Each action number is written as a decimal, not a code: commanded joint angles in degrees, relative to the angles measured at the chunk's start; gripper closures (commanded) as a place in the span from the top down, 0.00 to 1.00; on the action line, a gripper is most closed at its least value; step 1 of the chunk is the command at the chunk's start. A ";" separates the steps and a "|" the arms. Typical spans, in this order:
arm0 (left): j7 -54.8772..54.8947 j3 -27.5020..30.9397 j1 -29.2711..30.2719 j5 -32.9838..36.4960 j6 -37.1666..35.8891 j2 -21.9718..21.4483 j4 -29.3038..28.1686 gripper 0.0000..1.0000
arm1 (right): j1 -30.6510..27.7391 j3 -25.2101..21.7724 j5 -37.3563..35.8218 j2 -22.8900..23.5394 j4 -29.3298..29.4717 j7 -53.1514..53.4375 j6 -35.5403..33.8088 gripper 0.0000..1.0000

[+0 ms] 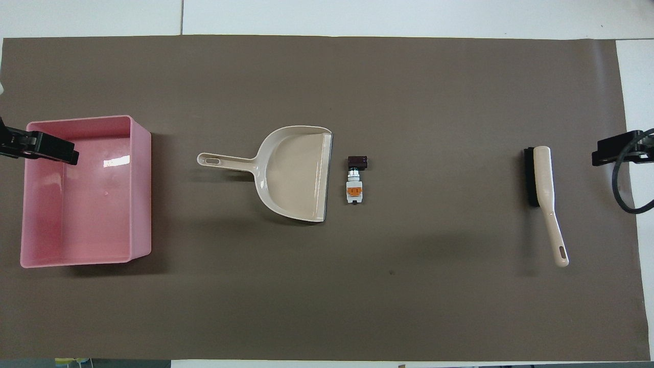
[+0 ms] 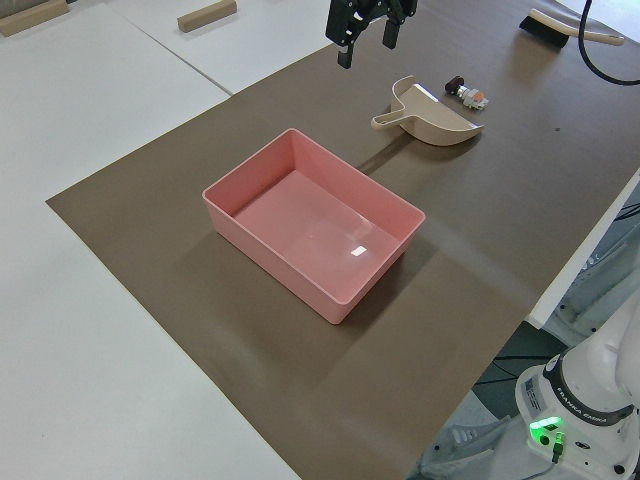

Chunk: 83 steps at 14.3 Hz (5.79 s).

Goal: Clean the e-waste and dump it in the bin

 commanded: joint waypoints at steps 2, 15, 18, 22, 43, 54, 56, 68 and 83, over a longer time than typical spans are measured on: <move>-0.14 0.06 -0.05 -0.75 0.33 -0.34 -0.48 1.00 | -0.76 0.24 -0.29 -0.13 0.16 -0.42 -0.64 1.00; -0.48 0.15 0.03 -0.14 -11.54 -0.60 -0.48 1.00 | -0.93 0.24 -0.20 -0.74 -1.77 -0.42 -0.20 1.00; -0.57 0.06 -0.23 0.04 -6.63 -0.60 -0.48 1.00 | -0.94 0.24 -0.20 -4.33 -10.08 -0.50 5.57 1.00; -1.19 0.14 -0.06 -0.05 -1.70 -0.16 -0.13 1.00 | -1.11 0.15 -0.20 -9.35 -25.65 -2.51 17.62 1.00; 48.73 -0.03 -18.59 11.09 11.21 10.64 -1.71 0.89 | -9.02 0.06 -0.55 -5.22 -48.79 -17.12 38.74 0.98; 40.22 -0.03 -26.41 19.37 18.77 22.16 -2.32 0.92 | -9.64 0.06 -0.55 -4.70 -47.04 -16.76 37.16 0.00; 38.46 0.06 -27.39 19.38 18.96 22.51 -4.33 0.91 | -9.90 0.15 -0.46 -4.08 -45.29 -16.68 34.97 0.00; 34.76 0.14 -29.85 20.61 21.24 24.36 -6.64 0.89 | 9.50 1.03 -6.43 -2.50 -37.28 2.20 26.52 0.00; 32.91 0.06 -32.84 25.00 13.28 23.75 -4.36 0.00 | 25.95 2.26 -6.61 -0.57 -37.19 16.45 25.99 0.00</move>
